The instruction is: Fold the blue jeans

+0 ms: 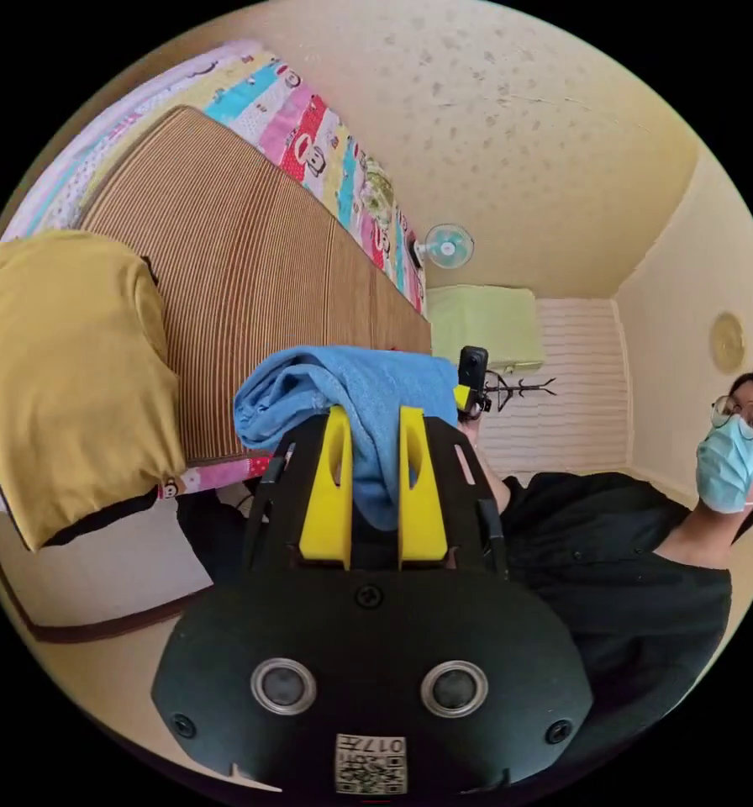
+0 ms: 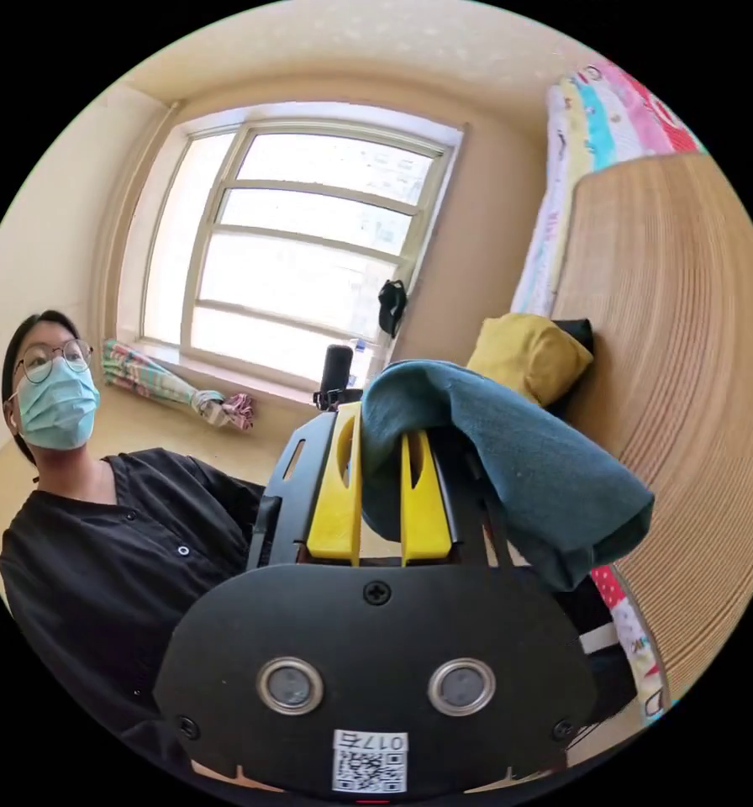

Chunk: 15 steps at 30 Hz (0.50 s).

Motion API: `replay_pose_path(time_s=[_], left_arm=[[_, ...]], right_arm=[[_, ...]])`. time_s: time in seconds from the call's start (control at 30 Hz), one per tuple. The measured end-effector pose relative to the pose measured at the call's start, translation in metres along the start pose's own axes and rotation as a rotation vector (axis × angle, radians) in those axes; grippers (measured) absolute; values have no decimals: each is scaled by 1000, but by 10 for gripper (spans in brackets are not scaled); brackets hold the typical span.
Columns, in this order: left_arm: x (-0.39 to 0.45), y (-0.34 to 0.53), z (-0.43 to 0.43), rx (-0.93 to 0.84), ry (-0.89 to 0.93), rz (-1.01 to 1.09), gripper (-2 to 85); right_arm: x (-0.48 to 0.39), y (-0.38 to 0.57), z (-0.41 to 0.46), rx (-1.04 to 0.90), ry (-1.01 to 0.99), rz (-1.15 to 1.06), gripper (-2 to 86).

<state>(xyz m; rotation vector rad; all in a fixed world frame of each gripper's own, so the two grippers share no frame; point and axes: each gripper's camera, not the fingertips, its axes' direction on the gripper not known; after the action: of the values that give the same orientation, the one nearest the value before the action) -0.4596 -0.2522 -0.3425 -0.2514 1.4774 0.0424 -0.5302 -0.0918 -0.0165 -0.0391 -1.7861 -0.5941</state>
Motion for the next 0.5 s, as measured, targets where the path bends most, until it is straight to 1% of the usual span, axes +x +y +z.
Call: replay_pose_path(time_s=[0.07, 0.13, 0.2, 0.23, 0.27, 0.3, 0.33, 0.4, 0.47, 0.5], left_arm=[[4, 12, -40, 84, -73, -15, 89], [-9, 29, -64, 142, -184, -82, 97], [-51, 60, -78, 200, -331, -258, 115], [-64, 70, -78, 207, -355, -309, 116], [-90, 93, -75, 219, -387, -419, 119], [-111, 119, -69, 249, -392, -511, 126], [-119, 132, -64, 265, -385, -537, 129], [-139, 178, -39, 311, -351, -605, 125], [-147, 202, -12, 323, -372, -645, 121], [-150, 210, 8, 311, -399, -656, 115]], right_arm=[[-16, -45, 50, -53, -12, -69, 63], [-6, -70, 94, -110, 2, -15, 68], [18, -83, 138, -186, 70, 60, 78], [44, -85, 163, -252, 143, 201, 83], [68, -79, 181, -326, 198, 351, 83], [77, -76, 188, -359, 205, 398, 80], [85, -67, 193, -397, 179, 421, 73], [85, -53, 186, -404, 165, 399, 64], [88, -34, 160, -452, 314, 413, 54], [89, -30, 150, -464, 358, 417, 51]])
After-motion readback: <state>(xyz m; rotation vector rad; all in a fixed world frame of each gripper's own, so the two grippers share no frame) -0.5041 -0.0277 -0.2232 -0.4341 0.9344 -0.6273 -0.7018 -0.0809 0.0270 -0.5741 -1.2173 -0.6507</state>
